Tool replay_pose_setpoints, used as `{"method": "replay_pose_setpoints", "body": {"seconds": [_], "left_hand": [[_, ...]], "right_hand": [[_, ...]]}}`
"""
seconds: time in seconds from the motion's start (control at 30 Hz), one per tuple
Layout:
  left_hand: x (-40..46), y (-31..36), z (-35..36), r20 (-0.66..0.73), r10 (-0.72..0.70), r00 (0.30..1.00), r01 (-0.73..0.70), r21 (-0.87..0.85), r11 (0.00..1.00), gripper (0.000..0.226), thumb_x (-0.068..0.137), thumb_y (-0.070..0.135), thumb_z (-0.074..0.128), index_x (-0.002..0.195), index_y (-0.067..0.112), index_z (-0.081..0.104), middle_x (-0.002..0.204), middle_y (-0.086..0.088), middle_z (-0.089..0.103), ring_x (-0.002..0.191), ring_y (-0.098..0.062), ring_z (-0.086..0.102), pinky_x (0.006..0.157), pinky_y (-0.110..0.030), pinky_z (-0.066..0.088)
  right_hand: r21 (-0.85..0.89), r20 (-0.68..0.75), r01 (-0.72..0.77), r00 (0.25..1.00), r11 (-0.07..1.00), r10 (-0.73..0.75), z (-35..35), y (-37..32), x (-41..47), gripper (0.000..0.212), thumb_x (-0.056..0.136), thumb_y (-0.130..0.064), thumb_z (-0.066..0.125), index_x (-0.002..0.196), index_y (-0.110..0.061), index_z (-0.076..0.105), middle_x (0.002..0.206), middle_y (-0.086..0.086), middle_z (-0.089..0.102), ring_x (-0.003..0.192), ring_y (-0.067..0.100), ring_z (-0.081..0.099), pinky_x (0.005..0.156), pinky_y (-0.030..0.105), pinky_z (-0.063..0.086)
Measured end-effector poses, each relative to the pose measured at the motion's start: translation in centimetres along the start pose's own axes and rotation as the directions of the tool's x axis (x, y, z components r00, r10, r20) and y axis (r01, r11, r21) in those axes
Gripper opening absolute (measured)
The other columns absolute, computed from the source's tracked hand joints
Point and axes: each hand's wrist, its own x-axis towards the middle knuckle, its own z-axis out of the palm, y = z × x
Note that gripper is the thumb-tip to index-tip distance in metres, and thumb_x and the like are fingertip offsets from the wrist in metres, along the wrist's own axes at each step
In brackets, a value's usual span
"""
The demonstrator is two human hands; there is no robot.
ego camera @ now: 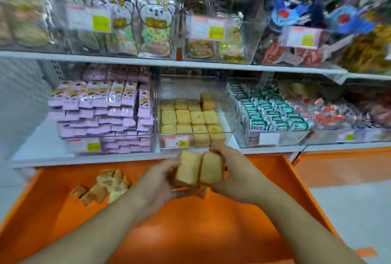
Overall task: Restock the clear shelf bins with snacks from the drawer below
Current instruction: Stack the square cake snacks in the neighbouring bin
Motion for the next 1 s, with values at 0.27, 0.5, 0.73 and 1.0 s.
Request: {"method": "replay_pose_setpoints", "body": {"seconds": [0.27, 0.5, 0.73, 1.0], "left_hand": [[-1.1, 2.9, 2.9, -0.082, 0.142, 0.986, -0.113, 0.286, 0.952, 0.042, 0.089, -0.002, 0.074, 0.129, 0.006, 0.064, 0.116, -0.020, 0.075, 0.108, -0.037, 0.073, 0.091, -0.054, 0.061], [2.6, 6.3, 5.4, -0.035, 0.264, 0.964, -0.218, 0.466, 0.858, 0.101, 0.060, 0.001, 0.090, 0.138, 0.044, 0.044, 0.129, -0.012, 0.059, 0.114, -0.038, 0.066, 0.089, -0.054, 0.061], [6.6, 8.8, 5.6, 0.068, 0.306, 0.950, -0.269, 0.679, 0.684, 0.097, 0.062, 0.003, 0.091, 0.140, 0.041, 0.046, 0.121, 0.000, 0.069, 0.108, -0.016, 0.070, 0.095, -0.040, 0.060], [13.5, 9.9, 5.2, -0.032, 0.537, 0.843, -0.192, 0.915, 0.355, 0.083, 0.070, 0.041, 0.094, 0.139, 0.029, 0.050, 0.125, 0.011, 0.051, 0.116, -0.012, 0.056, 0.102, -0.031, 0.048]], "right_hand": [[0.003, -0.032, 0.075, 0.997, 0.997, -0.075, -1.5, -2.2, 0.4, 0.073, 0.073, -0.029, 0.078, 0.138, -0.045, 0.048, 0.131, -0.015, 0.050, 0.124, 0.008, 0.049, 0.102, 0.032, 0.052], [-0.010, -0.112, 0.090, 0.990, 0.996, -0.091, -4.2, -0.8, 2.5, 0.077, 0.084, -0.028, 0.077, 0.150, -0.035, 0.038, 0.134, -0.016, 0.033, 0.120, 0.012, 0.051, 0.100, 0.033, 0.049], [0.011, -0.217, 0.078, 0.973, 0.997, -0.074, -5.9, 1.4, 5.9, 0.072, 0.080, -0.030, 0.084, 0.141, -0.038, 0.047, 0.122, -0.018, 0.041, 0.106, 0.006, 0.053, 0.091, 0.036, 0.054], [-0.354, -0.205, 0.066, 0.968, 0.933, -0.146, -7.7, 4.1, 12.6, 0.079, 0.079, -0.036, 0.083, 0.149, -0.029, 0.047, 0.143, -0.006, 0.053, 0.135, 0.021, 0.034, 0.114, 0.035, 0.031]]}}
